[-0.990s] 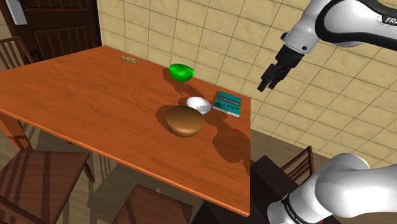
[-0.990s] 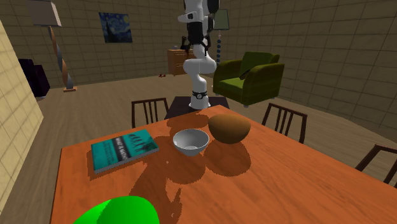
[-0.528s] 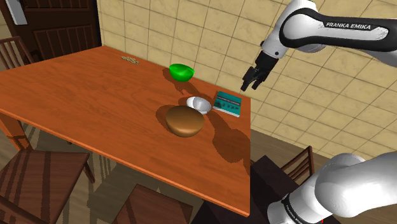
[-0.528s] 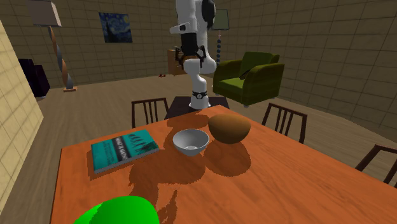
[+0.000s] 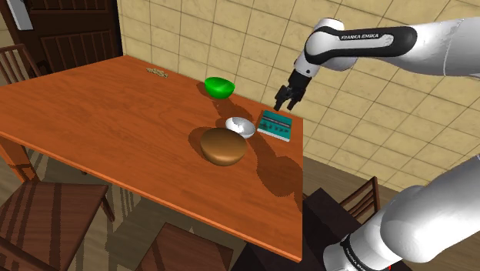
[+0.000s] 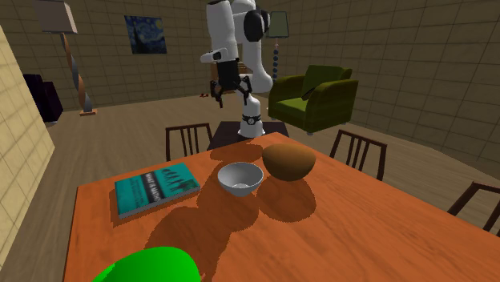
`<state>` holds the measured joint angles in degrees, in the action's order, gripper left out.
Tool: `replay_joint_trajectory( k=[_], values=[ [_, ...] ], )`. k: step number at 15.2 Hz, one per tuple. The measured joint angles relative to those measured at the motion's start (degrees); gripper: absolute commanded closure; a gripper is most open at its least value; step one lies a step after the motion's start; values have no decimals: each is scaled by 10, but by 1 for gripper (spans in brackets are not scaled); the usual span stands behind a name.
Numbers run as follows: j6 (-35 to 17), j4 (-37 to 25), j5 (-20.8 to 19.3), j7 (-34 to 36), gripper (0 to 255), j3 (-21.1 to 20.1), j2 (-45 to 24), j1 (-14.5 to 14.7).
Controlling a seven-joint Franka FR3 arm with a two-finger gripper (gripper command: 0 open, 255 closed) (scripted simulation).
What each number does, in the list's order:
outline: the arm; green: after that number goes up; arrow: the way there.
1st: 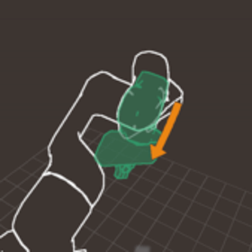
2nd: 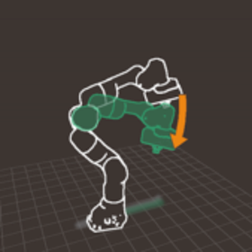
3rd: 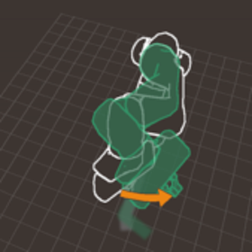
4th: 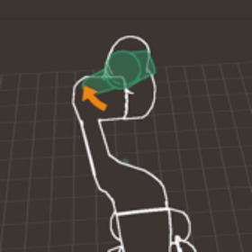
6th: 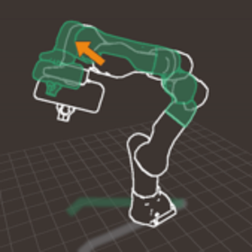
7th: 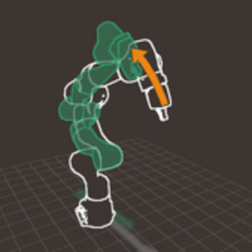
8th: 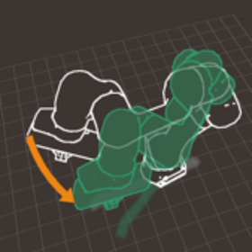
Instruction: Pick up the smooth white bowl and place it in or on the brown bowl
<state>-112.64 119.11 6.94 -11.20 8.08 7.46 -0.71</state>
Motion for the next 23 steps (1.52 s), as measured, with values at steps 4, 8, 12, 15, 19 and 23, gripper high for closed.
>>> replay_joint_trajectory(
  k=[4,8,12,15,19,23],
  values=[
    [-13,-58,23,-17,0,7,-84,-4],
    [-21,-133,49,-36,0,11,-181,-12],
    [-15,-215,72,-52,0,12,-273,-28],
    [-2,-296,86,-52,0,6,-349,-36],
    [8,-368,98,-55,0,2,-421,-49],
    [-16,-360,102,-57,0,-1,-437,-47]
  ],
)
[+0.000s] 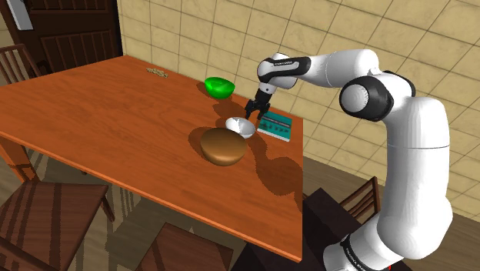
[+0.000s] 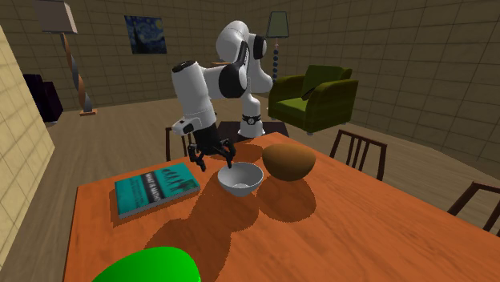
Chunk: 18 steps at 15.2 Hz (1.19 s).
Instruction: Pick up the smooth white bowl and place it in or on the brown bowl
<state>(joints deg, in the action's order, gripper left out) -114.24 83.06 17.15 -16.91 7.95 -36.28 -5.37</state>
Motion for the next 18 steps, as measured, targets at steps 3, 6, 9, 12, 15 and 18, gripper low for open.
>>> replay_joint_trajectory(
  k=[3,6,9,12,15,18],
  values=[
    [-14,8,2,-3,0,-1,-6,0],
    [-16,10,3,-4,0,-1,-7,0],
    [-17,10,3,-4,255,-1,-7,0],
    [-17,10,3,-4,255,-1,-7,0],
    [-17,10,3,-4,255,-1,-7,0],
    [-17,10,2,-4,255,-1,-6,0]
  ],
)
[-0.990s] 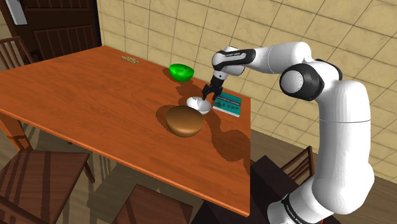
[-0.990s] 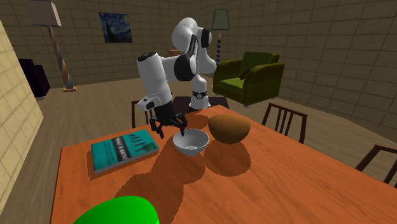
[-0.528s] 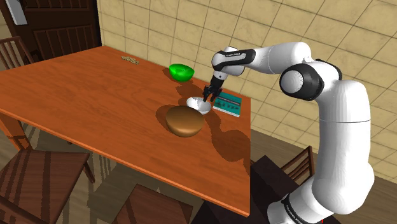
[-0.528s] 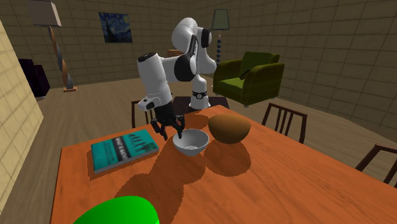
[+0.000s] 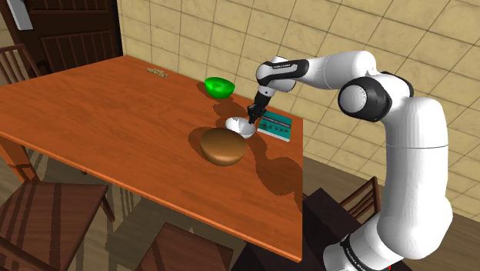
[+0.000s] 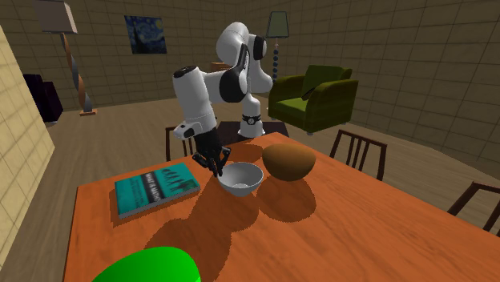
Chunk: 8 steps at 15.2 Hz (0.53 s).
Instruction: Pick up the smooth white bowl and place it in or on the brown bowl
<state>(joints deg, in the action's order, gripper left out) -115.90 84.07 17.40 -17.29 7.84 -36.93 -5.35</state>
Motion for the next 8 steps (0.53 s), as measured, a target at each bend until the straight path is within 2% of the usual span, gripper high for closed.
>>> replay_joint_trajectory(
  k=[8],
  values=[
    [32,-12,-5,8,255,3,21,1]
  ],
)
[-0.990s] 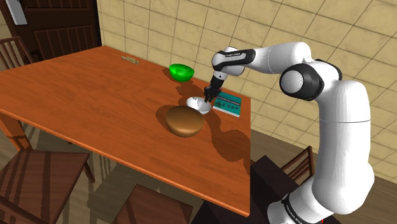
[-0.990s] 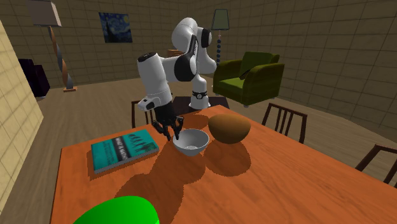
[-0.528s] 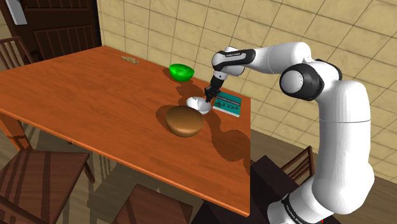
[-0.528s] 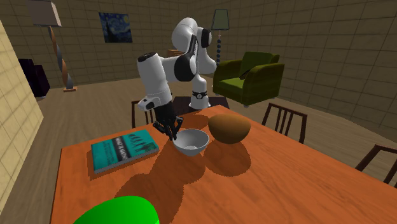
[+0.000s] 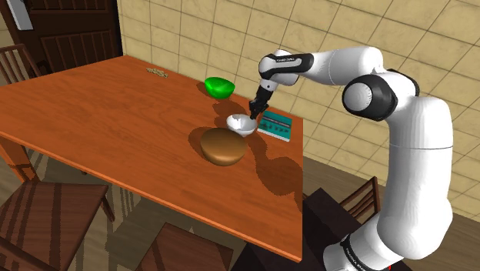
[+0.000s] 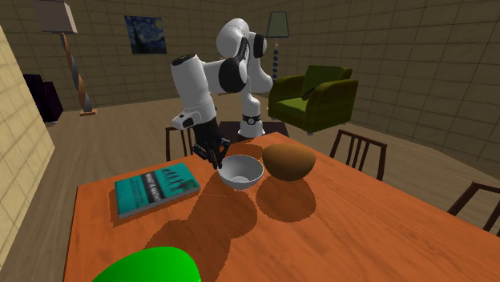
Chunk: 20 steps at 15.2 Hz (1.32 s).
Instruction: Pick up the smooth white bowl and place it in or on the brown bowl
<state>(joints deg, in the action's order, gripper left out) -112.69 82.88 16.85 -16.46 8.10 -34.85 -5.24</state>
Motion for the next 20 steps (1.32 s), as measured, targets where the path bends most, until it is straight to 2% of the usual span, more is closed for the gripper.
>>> replay_joint_trajectory(
  k=[20],
  values=[
    [129,-96,-13,29,255,5,36,-3]
  ],
)
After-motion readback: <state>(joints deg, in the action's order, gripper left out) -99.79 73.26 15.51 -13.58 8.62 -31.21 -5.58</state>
